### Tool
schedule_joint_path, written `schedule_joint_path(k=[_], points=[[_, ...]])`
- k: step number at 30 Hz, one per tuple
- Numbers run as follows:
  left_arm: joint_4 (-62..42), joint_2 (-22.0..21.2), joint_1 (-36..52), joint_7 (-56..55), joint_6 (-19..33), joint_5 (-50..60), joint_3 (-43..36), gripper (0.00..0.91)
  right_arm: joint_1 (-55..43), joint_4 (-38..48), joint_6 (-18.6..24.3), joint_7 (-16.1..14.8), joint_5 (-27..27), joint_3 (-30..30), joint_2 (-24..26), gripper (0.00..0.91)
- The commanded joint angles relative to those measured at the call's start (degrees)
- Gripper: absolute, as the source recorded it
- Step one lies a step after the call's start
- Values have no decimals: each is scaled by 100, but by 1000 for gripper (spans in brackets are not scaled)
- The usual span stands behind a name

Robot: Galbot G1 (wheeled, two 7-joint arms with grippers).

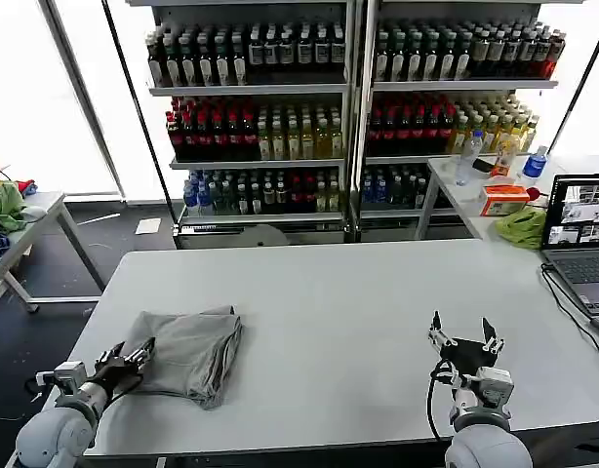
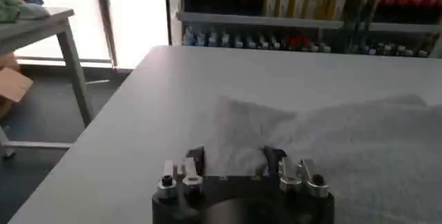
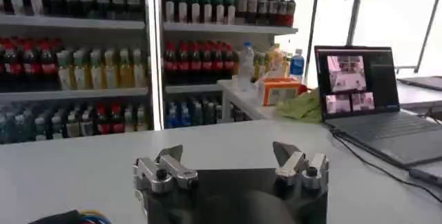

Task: Fold and organize the clothes.

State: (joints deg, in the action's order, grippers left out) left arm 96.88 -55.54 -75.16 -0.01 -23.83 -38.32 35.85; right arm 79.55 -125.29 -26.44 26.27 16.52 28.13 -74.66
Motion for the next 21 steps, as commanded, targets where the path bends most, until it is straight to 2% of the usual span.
schedule_joint_path(k=[1, 8, 13, 21], points=[[-16, -24, -27, 17, -14, 3, -7, 0, -25, 10, -10, -1, 0, 4, 7, 907], [-3, -15, -25, 4, 31, 3, 70, 0, -80, 18, -24, -4, 4, -8, 20, 907], [19, 179, -14, 30, 95, -46, 487, 0, -116, 36, -25, -9, 14, -5, 46, 907], [-282, 988, 34, 108, 64, -242, 1674, 0, -209, 113, -23, -13, 41, -76, 60, 907]])
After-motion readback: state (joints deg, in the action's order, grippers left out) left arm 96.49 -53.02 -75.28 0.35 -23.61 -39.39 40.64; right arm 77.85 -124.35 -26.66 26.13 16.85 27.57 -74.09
